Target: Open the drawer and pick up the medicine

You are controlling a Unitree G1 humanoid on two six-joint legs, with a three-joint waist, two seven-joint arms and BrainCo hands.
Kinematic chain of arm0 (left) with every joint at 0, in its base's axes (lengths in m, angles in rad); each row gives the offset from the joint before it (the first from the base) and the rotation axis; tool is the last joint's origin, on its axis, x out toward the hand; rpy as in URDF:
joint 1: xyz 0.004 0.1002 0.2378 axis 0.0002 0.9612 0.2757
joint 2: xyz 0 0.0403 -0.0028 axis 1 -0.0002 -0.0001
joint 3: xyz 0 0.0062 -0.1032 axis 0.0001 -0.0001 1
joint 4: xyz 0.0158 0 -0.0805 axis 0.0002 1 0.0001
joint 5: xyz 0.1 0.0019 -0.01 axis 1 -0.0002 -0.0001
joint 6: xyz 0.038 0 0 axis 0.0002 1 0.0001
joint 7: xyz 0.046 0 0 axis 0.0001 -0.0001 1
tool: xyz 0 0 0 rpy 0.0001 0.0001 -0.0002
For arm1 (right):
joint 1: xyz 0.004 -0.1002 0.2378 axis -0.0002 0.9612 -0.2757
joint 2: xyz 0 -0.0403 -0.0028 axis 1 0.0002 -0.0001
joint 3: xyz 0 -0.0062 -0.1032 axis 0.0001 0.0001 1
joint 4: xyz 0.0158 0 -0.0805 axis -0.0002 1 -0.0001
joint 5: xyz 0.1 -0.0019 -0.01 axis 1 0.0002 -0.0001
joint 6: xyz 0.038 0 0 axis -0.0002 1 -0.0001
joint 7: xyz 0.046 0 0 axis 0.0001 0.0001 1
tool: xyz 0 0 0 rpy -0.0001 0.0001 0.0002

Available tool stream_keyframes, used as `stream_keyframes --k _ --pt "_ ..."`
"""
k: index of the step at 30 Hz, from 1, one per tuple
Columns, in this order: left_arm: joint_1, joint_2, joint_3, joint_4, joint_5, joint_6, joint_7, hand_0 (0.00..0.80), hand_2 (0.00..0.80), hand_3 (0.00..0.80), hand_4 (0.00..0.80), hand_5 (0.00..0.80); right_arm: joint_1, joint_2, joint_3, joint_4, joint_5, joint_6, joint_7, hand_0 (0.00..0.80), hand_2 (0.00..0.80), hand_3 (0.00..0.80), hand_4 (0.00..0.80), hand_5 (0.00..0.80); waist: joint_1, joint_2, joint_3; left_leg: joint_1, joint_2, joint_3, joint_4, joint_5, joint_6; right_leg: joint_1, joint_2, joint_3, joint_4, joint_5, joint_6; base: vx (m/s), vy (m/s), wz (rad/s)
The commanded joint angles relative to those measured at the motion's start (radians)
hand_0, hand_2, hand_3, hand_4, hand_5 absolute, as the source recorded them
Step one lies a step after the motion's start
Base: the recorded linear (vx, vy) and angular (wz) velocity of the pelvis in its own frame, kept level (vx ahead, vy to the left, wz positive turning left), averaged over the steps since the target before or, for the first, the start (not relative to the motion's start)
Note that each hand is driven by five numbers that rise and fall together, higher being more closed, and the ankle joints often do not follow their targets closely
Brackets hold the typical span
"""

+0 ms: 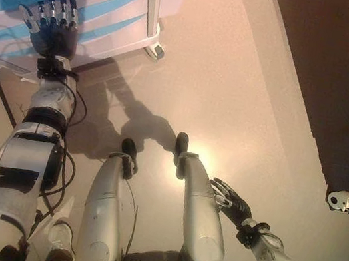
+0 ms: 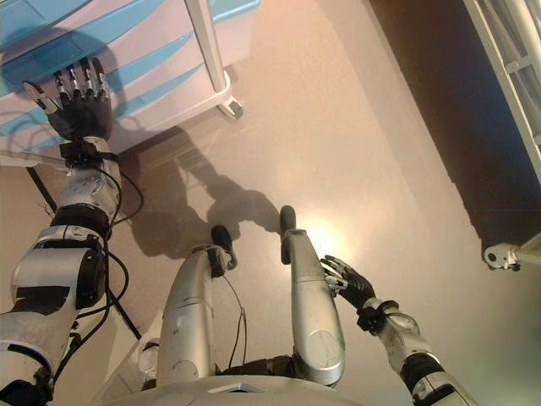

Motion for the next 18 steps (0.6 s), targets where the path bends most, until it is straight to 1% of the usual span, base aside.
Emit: stream_keyframes --k 1,3,7,11,18 --pt "-0.109 0.074 0.028 -0.146 -0.008 -0.101 -0.138 0.000 0.000 0.000 0.000 0.000 0.086 -0.022 0.061 -0.024 -0.011 -0.006 0.063 0.000 0.000 0.000 0.000 0.000 0.018 0.034 -0.027 0.073 -0.057 0.028 -0.165 -0.038 -0.004 0.007 0.026 -0.012 0.012 -0.034 0.012 0.000 0.000 0.00" --pt "-0.109 0.071 0.025 -0.169 -0.008 -0.111 -0.165 0.800 0.800 0.800 0.800 0.800 0.087 -0.022 0.060 -0.024 -0.008 -0.005 0.057 0.000 0.000 0.000 0.000 0.000 0.022 0.036 -0.027 0.081 -0.060 0.026 -0.174 -0.035 -0.006 0.016 0.024 -0.015 0.007 -0.039 0.010 0.000 0.000 0.00" --pt "-0.106 0.069 0.014 -0.215 -0.008 -0.129 -0.180 0.800 0.800 0.800 0.800 0.800 0.092 -0.019 0.059 -0.026 -0.005 -0.007 0.054 0.000 0.000 0.000 0.000 0.000 0.030 0.037 -0.027 0.090 -0.063 0.021 -0.183 -0.029 -0.010 0.031 0.021 -0.023 -0.002 -0.048 0.005 -0.007 -0.018 0.01" --pt "-0.100 0.062 0.018 -0.243 -0.008 -0.138 -0.173 0.800 0.800 0.800 0.800 0.800 0.092 -0.015 0.057 -0.031 -0.001 -0.008 0.049 0.000 0.000 0.000 0.000 0.000 0.038 0.034 -0.027 0.097 -0.066 0.015 -0.191 -0.025 -0.014 0.046 0.020 -0.031 -0.010 -0.054 0.002 -0.022 -0.039 0.00" --pt "-0.067 0.059 0.034 -0.223 -0.008 -0.104 -0.178 0.800 0.800 0.800 0.800 0.800 0.097 -0.007 0.054 -0.038 -0.003 -0.008 0.046 0.000 0.000 0.000 0.000 0.000 0.047 0.030 -0.027 0.114 -0.066 0.009 -0.207 -0.013 -0.021 0.069 0.017 -0.045 -0.020 -0.060 -0.001 -0.029 -0.038 0.02"
